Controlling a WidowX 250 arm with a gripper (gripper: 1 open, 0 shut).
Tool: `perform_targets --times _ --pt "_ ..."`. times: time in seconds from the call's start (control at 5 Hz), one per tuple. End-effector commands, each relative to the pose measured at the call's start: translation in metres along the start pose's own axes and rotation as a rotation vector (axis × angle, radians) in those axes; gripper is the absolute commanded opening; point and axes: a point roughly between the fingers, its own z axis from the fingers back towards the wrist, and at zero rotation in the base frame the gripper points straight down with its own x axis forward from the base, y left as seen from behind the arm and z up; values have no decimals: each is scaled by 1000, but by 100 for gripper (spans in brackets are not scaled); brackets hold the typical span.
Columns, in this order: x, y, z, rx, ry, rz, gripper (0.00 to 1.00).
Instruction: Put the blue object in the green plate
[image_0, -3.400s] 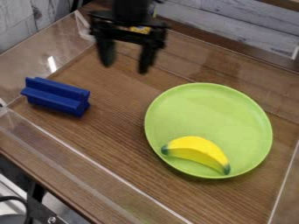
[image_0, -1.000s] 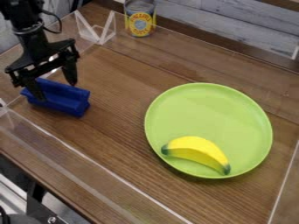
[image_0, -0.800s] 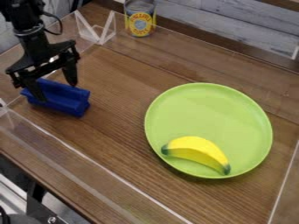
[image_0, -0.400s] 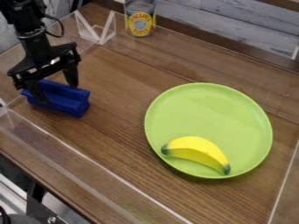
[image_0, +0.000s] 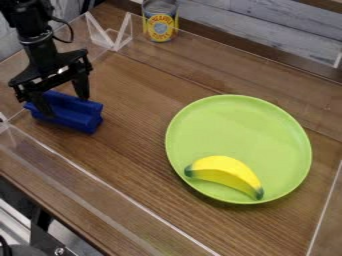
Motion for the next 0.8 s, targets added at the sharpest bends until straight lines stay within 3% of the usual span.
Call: perform_targets --times 0.0,0.6 --pt "6 -6 3 -18 -30 -6 0" --pt "-8 -32 39 -53 3 -92 0"
